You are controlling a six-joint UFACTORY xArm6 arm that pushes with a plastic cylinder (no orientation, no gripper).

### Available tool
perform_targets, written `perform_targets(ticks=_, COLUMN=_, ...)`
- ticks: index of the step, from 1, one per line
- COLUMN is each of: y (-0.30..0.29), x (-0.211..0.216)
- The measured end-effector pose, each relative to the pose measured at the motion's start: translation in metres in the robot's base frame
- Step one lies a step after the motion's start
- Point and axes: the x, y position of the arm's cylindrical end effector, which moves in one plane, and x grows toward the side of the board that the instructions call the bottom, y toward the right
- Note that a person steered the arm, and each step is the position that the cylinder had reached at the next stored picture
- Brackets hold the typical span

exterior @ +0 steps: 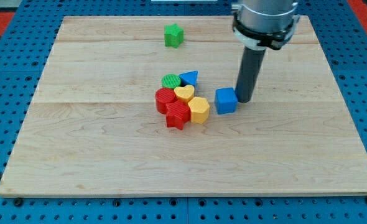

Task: Move the green star closer to the group of blocks

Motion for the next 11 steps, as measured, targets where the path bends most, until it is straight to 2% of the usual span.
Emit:
perform_targets(ticks=1, y=-0.012, x=0.000)
perform_targets(ticks=2, y=0.000, x=0.000)
perform_targets(ticks=3, y=0.036, x=-0.029)
perform_targets(ticks=4, y=0.038, x=-0.092)
perform_targets(ticks=6, y=-0.012, x=-0.210)
perform_targets(ticks=7, y=-0.048, x=-0.244)
perform_targets(ticks=8, y=-0.102, x=-0.244)
perform_targets(ticks=9, y=-0.140, x=-0.225)
perform_targets(ticks=11, y=-0.048, x=-0.128)
